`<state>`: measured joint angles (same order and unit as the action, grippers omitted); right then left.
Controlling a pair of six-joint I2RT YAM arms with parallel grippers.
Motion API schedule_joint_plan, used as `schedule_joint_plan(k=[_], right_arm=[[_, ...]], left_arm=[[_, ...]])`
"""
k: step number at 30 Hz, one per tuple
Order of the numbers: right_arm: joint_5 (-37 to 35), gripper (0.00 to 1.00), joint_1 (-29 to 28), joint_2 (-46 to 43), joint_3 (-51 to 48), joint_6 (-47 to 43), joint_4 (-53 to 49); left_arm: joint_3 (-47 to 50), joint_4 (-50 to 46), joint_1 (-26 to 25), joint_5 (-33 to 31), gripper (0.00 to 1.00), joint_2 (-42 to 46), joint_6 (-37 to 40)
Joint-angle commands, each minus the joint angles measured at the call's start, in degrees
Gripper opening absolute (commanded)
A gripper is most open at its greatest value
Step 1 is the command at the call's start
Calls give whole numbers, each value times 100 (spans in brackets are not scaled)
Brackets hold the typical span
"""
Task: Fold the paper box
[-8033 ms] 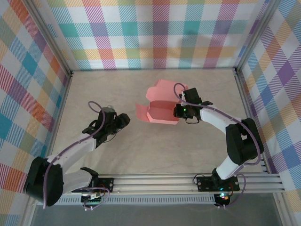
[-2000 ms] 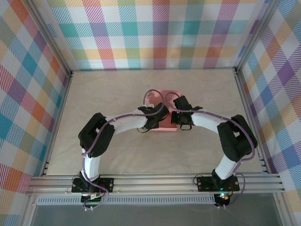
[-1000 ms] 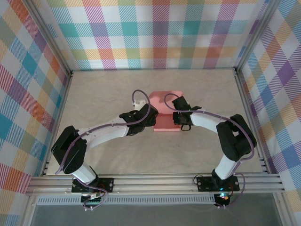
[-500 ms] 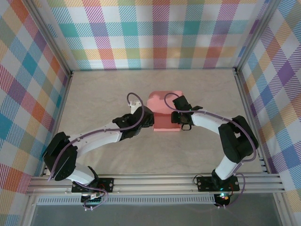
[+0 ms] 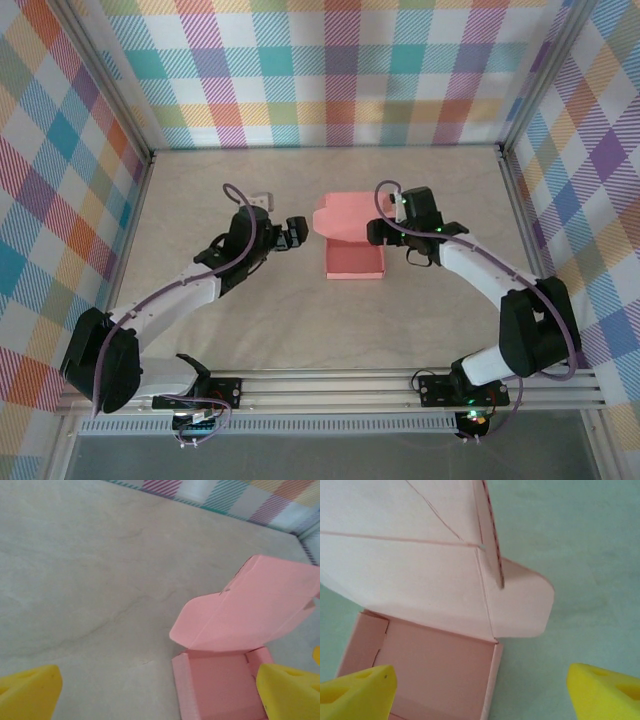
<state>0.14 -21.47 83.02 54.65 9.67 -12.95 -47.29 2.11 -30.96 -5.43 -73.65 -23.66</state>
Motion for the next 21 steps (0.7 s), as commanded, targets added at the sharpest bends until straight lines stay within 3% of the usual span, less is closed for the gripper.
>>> schedule_joint_plan(k=[1, 4, 9, 16, 21], right_arm=[[1129, 88, 187, -133, 228, -1233, -104], [1755, 88, 447, -14, 544, -1986, -451], [2141, 88, 937, 350, 1025, -2590, -859], [2824, 89, 1128, 974, 1640, -4086, -1680], [3116, 89, 1277, 1732, 2543, -4606, -2704]], left_arm=[[88, 466, 192, 913, 99, 33, 424], [127, 438, 196, 1022, 100, 64, 699], [236, 326, 196, 1129, 100, 163, 896], [412, 369, 196, 1256, 100, 191, 1103], [319, 161, 196, 1386, 100, 166, 1253]])
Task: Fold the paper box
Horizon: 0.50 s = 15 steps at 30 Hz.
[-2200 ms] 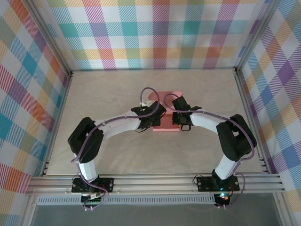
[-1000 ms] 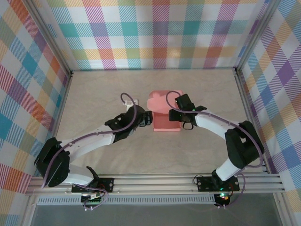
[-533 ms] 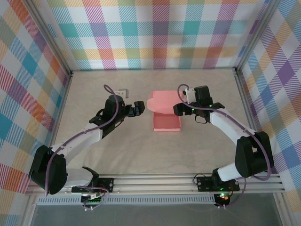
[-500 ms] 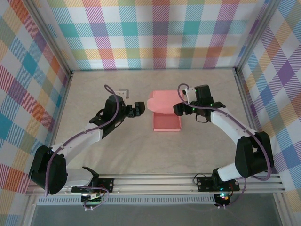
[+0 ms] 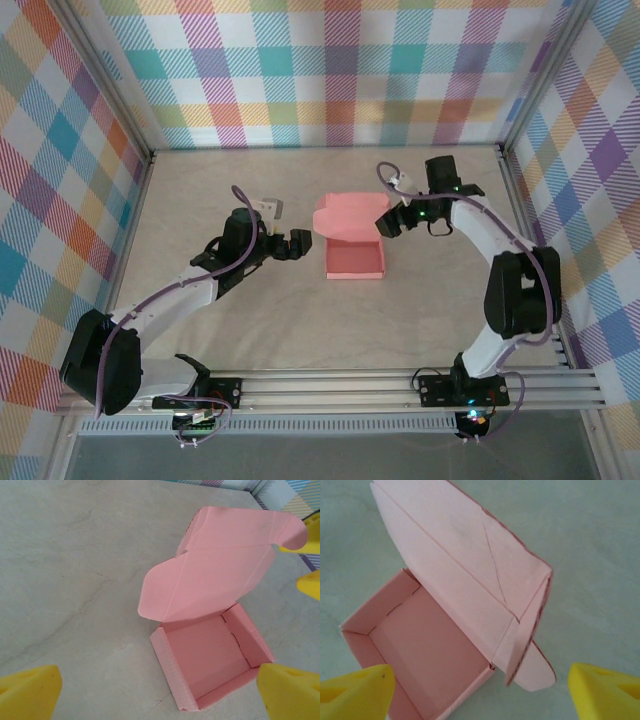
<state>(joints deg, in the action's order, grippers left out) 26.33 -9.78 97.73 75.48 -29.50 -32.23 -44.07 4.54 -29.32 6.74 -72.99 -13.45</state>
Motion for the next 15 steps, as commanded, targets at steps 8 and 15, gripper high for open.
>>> schedule_joint_plan(k=[8, 15], right_arm=[[968, 77, 82, 1207, 1642, -1076, -1842], [1080, 39, -43, 1214, 1783, -1494, -2386]], left_arm=[[-280, -464, 32, -78, 100, 68, 572], [-280, -521, 32, -166, 100, 127, 651]])
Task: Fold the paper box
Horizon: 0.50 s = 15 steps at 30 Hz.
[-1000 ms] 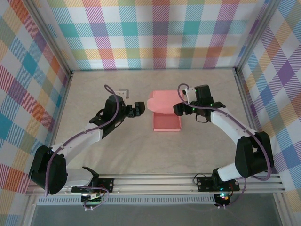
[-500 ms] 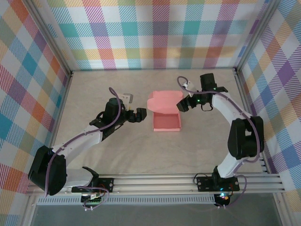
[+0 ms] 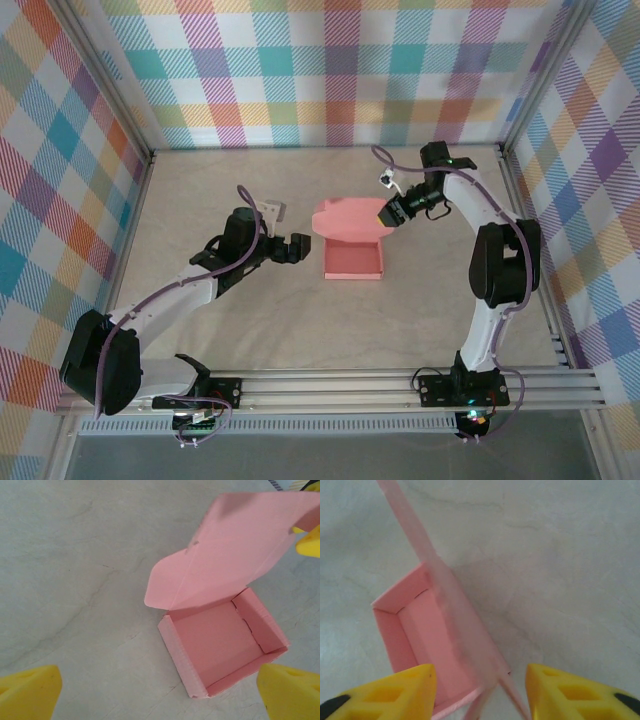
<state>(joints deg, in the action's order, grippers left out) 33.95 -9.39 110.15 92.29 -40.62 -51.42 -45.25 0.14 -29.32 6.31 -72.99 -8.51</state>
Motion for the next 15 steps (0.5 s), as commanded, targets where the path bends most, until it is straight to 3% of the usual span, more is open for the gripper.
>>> schedule_joint_plan(k=[1, 10, 15], right_arm=[[257, 34, -118, -49, 67, -418, -470], [-157, 21, -431, -78, -49, -635, -424], [-402, 12, -525, -114, -1, -637, -474]], left_arm=[[-153, -84, 32, -125, 100, 135, 161], [10, -166, 40, -317, 100, 374, 205], [230, 82, 287, -18, 100, 763, 145]])
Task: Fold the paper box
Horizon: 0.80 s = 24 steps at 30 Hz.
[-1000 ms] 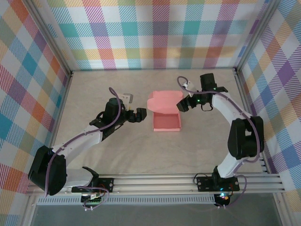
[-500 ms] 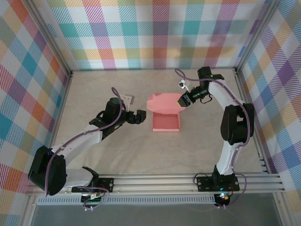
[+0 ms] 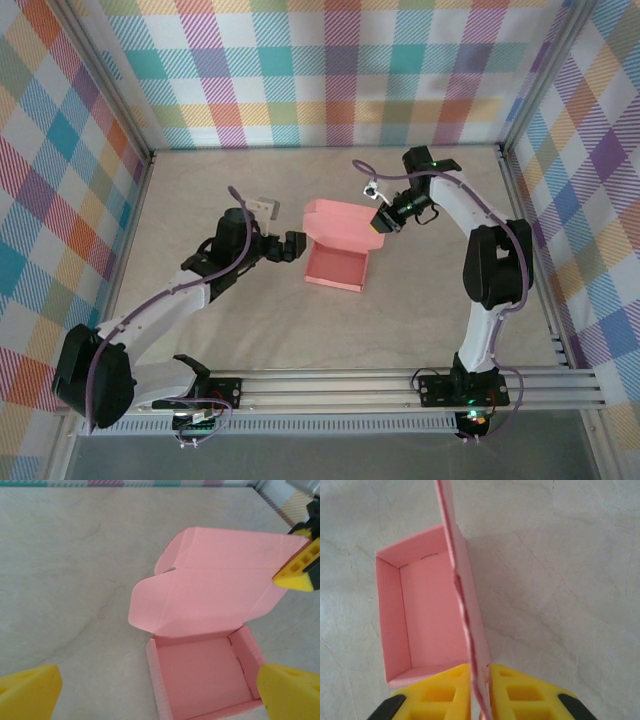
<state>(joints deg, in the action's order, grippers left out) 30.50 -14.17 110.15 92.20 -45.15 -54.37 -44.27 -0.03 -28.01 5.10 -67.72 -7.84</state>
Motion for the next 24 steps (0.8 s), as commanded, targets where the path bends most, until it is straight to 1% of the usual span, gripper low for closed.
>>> schedule_joint_plan(k=[1, 2, 4, 6, 7, 8, 10, 11, 14, 18, 21, 24], right_arm=[[-68, 12, -65, -131, 6, -197, -194], [-71, 12, -79, -146, -1, -203, -197], [-86, 8, -109, -183, -1, -241, -225], [-125, 8, -142, -224, 0, -267, -252], [-133, 5, -157, -243, -9, -286, -258], [-126, 4, -168, -265, -14, -308, -263], [-86, 3, -197, -304, -35, -347, -250], [-72, 1, -210, -315, -42, -363, -251], [-25, 0, -249, -366, -73, -505, -277], [137, 0, -295, -464, -184, -783, -254], [357, 1, -323, -465, -155, -961, -392], [548, 0, -374, -465, -56, -1057, -545]], left_arm=[[106, 43, 208, 120, 100, 226, 125], [68, -7, 251, 128, 100, 212, 162], [-7, -70, 334, 218, 100, 172, 314], [-72, -52, 399, 303, 100, 131, 534], [-85, 32, 483, 492, 100, 108, 660], [-114, 112, 578, 691, 100, 73, 723], [-189, 287, 744, 928, 100, -97, 877], [-263, 294, 789, 1010, 100, -203, 970], [-666, -50, 849, 1209, 100, -569, 1374], [-1122, -695, 850, 1657, 100, -901, 2211], [-1152, -819, 850, 2059, 100, -901, 2910], [-1340, -1180, 850, 2298, 96, -1048, 3691]])
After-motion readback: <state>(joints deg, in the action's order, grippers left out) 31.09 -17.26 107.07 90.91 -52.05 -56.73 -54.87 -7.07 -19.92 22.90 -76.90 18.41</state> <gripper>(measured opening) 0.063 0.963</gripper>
